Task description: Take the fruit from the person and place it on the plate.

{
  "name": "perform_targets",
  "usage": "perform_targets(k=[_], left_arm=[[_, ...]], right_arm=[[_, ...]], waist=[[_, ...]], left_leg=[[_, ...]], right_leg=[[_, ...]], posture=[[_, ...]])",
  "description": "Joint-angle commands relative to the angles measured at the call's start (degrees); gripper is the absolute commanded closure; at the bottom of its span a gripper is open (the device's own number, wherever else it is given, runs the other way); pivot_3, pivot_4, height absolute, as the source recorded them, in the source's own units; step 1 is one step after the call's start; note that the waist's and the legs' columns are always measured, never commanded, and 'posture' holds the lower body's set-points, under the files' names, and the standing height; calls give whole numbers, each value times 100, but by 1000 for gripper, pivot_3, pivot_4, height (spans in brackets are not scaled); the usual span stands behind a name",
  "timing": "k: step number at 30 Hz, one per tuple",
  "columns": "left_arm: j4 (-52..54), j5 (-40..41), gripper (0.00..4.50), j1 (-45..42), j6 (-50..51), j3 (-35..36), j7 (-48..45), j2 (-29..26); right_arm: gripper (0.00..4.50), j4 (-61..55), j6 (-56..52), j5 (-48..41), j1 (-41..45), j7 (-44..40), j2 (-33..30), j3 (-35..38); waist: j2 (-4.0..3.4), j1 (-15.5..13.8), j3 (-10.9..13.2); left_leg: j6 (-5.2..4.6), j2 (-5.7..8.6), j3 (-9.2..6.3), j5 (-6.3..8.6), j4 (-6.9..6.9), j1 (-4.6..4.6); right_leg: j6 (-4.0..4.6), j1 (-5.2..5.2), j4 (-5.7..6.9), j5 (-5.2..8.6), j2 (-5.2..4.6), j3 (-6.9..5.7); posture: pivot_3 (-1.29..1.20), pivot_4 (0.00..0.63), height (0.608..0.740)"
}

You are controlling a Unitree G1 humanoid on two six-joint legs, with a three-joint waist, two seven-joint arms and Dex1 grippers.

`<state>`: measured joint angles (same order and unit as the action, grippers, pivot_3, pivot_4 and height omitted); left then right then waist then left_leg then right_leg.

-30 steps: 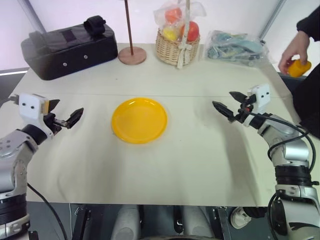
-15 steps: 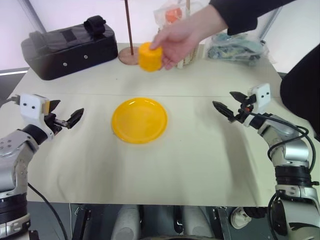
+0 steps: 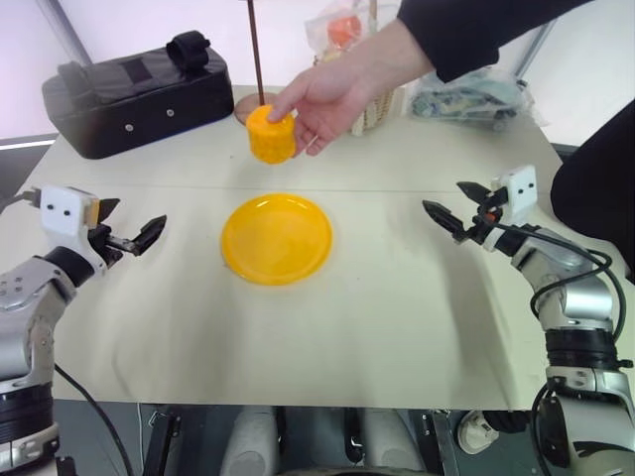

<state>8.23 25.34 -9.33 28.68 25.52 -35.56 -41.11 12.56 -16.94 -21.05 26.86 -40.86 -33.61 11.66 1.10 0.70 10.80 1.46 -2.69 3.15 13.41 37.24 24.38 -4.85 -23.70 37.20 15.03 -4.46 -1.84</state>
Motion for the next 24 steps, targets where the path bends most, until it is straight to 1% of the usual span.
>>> perform_targets(k=[1, 4, 7, 9, 11, 14, 16, 18, 21, 24], left_arm=[[595, 566, 0, -147, 180, 237, -425, -298], [657, 871, 0, -332, 421, 351, -670, -641], [934, 1677, 0, -376, 942, 548, -1140, -956], [1031, 2047, 0, -353, 1252, 634, -1400, -1194], [1030, 2142, 0, -419, 1377, 626, -1449, -1376], [1009, 2242, 0, -564, 1437, 601, -1381, -1434], [1028, 2277, 0, -588, 1463, 573, -1369, -1419], [1049, 2265, 0, -591, 1460, 538, -1363, -1407], [1046, 2245, 0, -596, 1448, 509, -1363, -1399], [1027, 2211, 0, -611, 1416, 461, -1371, -1386]], right_arm=[[27, -204, 95, -32, 13, -6, 14, 63], [27, -212, 76, -31, 11, -18, -3, 62], [27, -200, 74, -27, 20, -17, -17, 69], [27, -201, 75, -23, 21, -15, -14, 63], [27, -205, 74, -21, 22, -10, -7, 58], [27, -244, 43, -83, 23, -11, 14, 93], [27, -856, -815, -1023, -61, -336, -18, 356], [27, -1575, -1673, -1831, -279, -772, -301, 457], [27, -2276, -2383, -2373, -491, -1039, -742, 515], [27, -2616, -2690, -2700, -498, -1038, -957, 633]], waist=[[1, -1, 0], [1, -1, 0], [0, 11, 0], [0, 19, 0], [0, 16, 1], [0, 13, 1], [-2, 7, 1], [-1, -6, 1], [-2, -11, 2], [0, -8, 1]], left_leg=[[0, 0, 0, 0, 0, 1], [0, 0, -1, 0, 1, 0], [0, 0, 0, 0, 0, 0], [0, 0, 1, 0, -1, 0], [0, -1, 0, 0, -2, 0], [0, 0, -1, 0, -1, -1], [0, 0, -1, 0, 0, -1], [0, -1, -3, 0, -2, 1], [0, -2, -4, 0, -3, 2], [-1, -1, -4, 0, 1, -3]], right_leg=[[0, 0, 0, 0, 0, 0], [0, 0, 0, 0, 0, 0], [0, 0, 0, 0, 0, 1], [0, -1, -1, 0, 0, 1], [0, -1, 0, 1, 1, 1], [0, -1, 0, 1, 2, 0], [0, 0, 0, 1, 2, 1], [0, -1, 0, 1, 2, 0], [0, 0, -2, 1, 1, 0], [1, 5, -2, 1, 0, 0]], posture=[[0, 150, 740], [0, 150, 740], [0, 150, 740], [0, 150, 740], [0, 150, 740], [0, 150, 740], [0, 150, 740], [0, 150, 740], [0, 150, 740], [0, 150, 740]])
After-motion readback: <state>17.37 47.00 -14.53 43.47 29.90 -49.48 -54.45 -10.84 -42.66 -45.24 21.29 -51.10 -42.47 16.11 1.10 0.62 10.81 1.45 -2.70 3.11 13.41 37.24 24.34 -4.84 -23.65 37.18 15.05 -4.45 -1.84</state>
